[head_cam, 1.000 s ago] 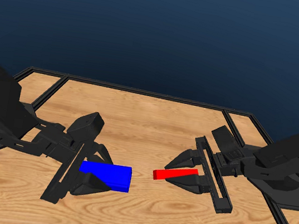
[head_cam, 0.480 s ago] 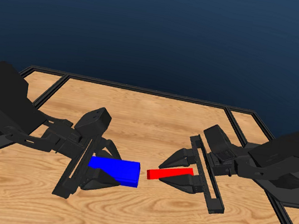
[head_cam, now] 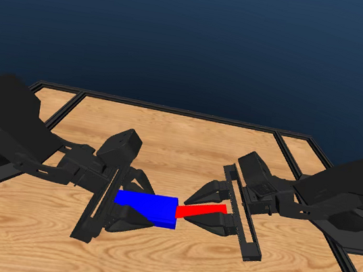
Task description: Insert peg into socket
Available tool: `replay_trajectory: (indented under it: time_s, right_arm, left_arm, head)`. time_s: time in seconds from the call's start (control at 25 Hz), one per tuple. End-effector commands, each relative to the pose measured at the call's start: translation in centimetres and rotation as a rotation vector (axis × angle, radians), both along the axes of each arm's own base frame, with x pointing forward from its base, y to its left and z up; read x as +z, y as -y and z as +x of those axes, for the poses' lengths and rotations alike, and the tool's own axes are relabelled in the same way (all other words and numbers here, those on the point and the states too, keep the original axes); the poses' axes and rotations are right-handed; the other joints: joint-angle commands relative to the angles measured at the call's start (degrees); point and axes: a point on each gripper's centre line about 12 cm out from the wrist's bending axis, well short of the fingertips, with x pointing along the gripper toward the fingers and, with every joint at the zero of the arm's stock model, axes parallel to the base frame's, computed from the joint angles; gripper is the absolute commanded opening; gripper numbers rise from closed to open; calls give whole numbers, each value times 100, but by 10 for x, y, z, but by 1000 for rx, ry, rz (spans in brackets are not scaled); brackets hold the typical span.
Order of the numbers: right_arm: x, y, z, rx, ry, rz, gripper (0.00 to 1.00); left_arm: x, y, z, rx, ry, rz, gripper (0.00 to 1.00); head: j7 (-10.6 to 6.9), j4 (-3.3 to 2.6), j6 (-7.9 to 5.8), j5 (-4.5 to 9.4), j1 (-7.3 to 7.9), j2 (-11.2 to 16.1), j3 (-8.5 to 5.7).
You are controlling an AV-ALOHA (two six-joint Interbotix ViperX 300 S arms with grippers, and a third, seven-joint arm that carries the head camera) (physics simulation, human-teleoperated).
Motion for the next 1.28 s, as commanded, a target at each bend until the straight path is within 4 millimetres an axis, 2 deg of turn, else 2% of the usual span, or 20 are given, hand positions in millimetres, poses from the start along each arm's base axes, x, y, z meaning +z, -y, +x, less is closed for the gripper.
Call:
replay_trajectory:
  time_s: [0.04,0.08,0.16,0.28,0.4,0.6,0.64,0.72,0.76,0.8,0.84,0.88,0.92,0.96,1.0,1.04,1.08,1.12,1.2,1.28]
  right_arm:
    - [13,-2,14,-2,54,5,0]
    - [15,-1,19,2,53,7,0]
    - [5,-6,21,20,24,-5,0]
    - [18,-14,42,39,62,6,0]
    - [23,-21,54,70,61,8,0]
    - [25,-22,57,80,47,20,0]
    - [26,-22,55,72,35,41,100]
    - [15,-21,50,70,-5,49,100]
    - [21,-18,51,58,7,62,100]
    - [5,-21,45,71,-51,61,100]
    - [15,-18,48,58,-35,82,100]
    - [3,-17,44,53,-77,87,100]
    - [12,-17,45,49,-45,95,100]
    - [15,-14,45,41,-35,96,100]
    - [3,-13,44,23,-50,112,100]
    - [8,-13,35,26,-56,120,100]
    - [-1,-12,29,16,-72,118,100]
    - [4,-17,29,37,-76,118,100]
    - [-1,-12,22,14,-101,154,100]
    - [-2,-12,17,7,-102,164,100]
  left_arm:
    - [13,1,11,2,63,-3,0]
    - [15,1,12,2,69,-3,0]
    - [13,0,11,-3,56,4,0]
    - [23,3,17,-9,83,-4,0]
    - [19,1,16,1,72,-8,0]
    - [16,2,14,-2,63,-7,0]
    - [14,2,11,0,57,-11,0]
    - [17,4,13,-5,65,-10,0]
    - [13,3,12,-8,50,-8,0]
    - [17,3,13,-1,68,-14,0]
    - [14,3,12,-7,53,-10,0]
    - [11,3,11,-6,40,-7,0]
    - [9,3,9,-8,33,-8,0]
    - [17,4,12,-2,64,-18,0]
    - [15,4,12,-3,52,-17,0]
    - [15,6,11,-13,54,-16,0]
    - [15,3,11,-3,64,-17,0]
    - [11,1,11,4,48,-18,0]
    - [17,1,13,3,47,-29,0]
    - [9,4,9,-20,44,2,0]
  head:
    - [3,2,-6,-113,10,24,-70]
    - [3,3,-4,-110,12,24,-70]
    - [5,3,-3,-106,13,24,-68]
    - [2,2,0,-110,5,26,-71]
    - [-9,1,5,-113,0,28,-76]
    - [-17,0,-5,-129,8,24,-83]
    - [-16,1,-12,-136,17,14,-84]
    - [-13,1,-19,-147,20,9,-86]
    - [-11,0,-21,-147,20,-2,-83]
    - [-9,2,-16,-145,21,-6,-82]
    - [-6,2,-13,-152,19,-6,-84]
    - [-5,3,-9,-157,19,-5,-85]
    - [-5,4,-5,-166,19,-1,-90]
    - [-6,4,-3,-169,20,2,-91]
    - [-6,4,-3,-170,20,2,-91]
    - [4,5,-7,-166,25,9,-90]
    - [4,5,-7,-169,24,11,-90]
    - [4,5,-7,-169,24,11,-90]
    - [4,4,-5,-162,19,3,-87]
    - [9,3,-9,-163,17,-5,-86]
